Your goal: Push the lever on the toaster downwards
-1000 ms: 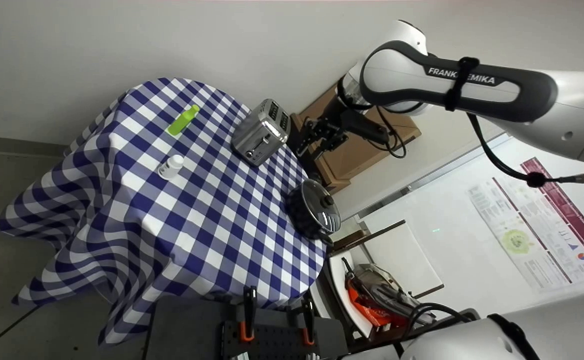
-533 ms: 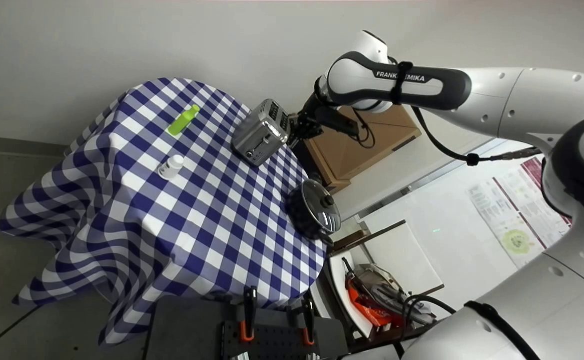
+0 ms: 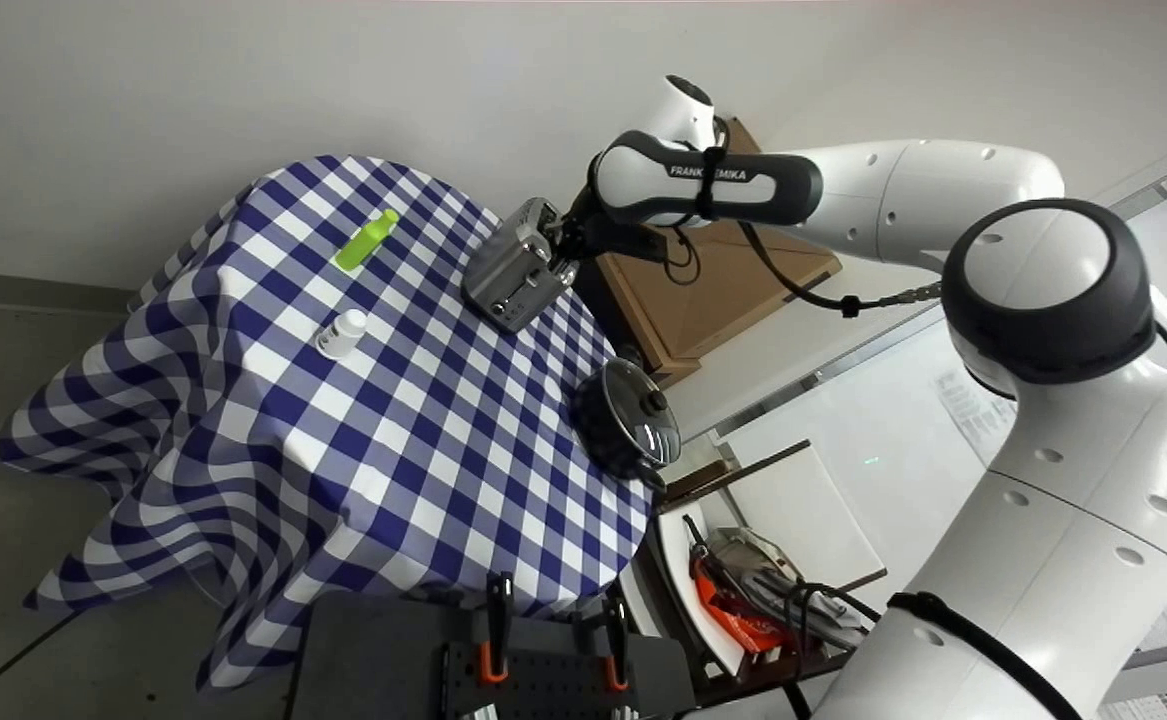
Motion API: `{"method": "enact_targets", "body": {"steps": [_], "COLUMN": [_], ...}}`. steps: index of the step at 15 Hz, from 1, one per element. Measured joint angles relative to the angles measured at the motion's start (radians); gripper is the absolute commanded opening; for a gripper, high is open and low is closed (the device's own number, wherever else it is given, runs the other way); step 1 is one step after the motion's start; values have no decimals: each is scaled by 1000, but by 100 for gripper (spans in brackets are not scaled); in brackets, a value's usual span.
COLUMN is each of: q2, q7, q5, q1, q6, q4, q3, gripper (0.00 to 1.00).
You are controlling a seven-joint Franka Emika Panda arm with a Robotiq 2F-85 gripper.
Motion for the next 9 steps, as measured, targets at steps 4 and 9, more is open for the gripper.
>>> {"method": "enact_targets", "body": {"steps": [4, 9], "q2": [97, 167], "q7": [0, -1], "q5": [-1, -1], "q1": [23, 29], "q6": [42, 57], "q4": [79, 162], "q3": [-30, -58], "gripper": [0, 0]}}
